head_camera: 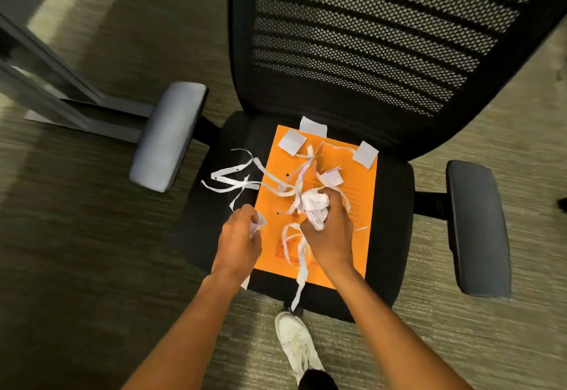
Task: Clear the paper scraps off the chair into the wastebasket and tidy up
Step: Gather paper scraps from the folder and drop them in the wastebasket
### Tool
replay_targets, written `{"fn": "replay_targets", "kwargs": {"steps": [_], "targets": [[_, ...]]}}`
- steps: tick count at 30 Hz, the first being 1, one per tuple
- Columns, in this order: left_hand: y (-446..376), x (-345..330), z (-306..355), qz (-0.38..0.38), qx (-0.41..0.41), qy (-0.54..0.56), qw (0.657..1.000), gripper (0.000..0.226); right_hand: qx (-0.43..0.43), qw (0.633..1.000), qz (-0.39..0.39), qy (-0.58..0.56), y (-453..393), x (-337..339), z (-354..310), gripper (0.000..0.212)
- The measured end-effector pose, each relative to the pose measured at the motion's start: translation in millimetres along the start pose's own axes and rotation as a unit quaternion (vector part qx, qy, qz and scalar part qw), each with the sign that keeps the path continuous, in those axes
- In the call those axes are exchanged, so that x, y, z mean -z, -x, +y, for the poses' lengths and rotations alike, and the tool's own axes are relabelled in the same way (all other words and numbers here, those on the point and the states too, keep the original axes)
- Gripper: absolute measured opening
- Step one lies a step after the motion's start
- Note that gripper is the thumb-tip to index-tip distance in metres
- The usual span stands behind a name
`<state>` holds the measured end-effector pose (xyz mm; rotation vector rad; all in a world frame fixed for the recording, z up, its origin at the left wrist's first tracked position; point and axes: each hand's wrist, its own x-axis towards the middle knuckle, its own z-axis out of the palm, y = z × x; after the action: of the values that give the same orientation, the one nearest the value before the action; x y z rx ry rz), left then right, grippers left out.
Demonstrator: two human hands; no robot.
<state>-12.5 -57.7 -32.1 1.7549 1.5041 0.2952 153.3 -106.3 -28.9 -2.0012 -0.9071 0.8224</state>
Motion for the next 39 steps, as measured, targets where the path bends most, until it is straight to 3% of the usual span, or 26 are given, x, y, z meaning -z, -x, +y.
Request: {"fn": "replay_targets", "kwargs": {"steps": [5,14,17,26,39], "targets": [[9.2,12.1,3.4,0.014,0.013,0.083,0.996,0.012,0.038,0.998,0.003,-0.040,19.0,-2.2,-28.1,0.057],[38.8,50.5,-9.3,0.074,0.012,0.073,0.995,0.029,0.100,0.993,-0.031,-0.046,63.6,-29.3,-74.8,0.058],[59.3,71.2,-23.7,0.094,0.019,0.053,0.994,0.025,0.118,0.990,-0.053,-0.047,83.8,-46.8,-89.8,0.059],[147.6,124.9,-91.4,0.157,0.047,0.044,0.985,0.018,0.137,0.978,-0.157,-0.029,168.9,-116.0,-112.8,0.058],[338.4,166.4,-226.1,0.221,0.186,0.067,0.955,0.021,0.155,0.924,-0.346,0.054,353.7,-232.2,-92.2,0.057]]}}
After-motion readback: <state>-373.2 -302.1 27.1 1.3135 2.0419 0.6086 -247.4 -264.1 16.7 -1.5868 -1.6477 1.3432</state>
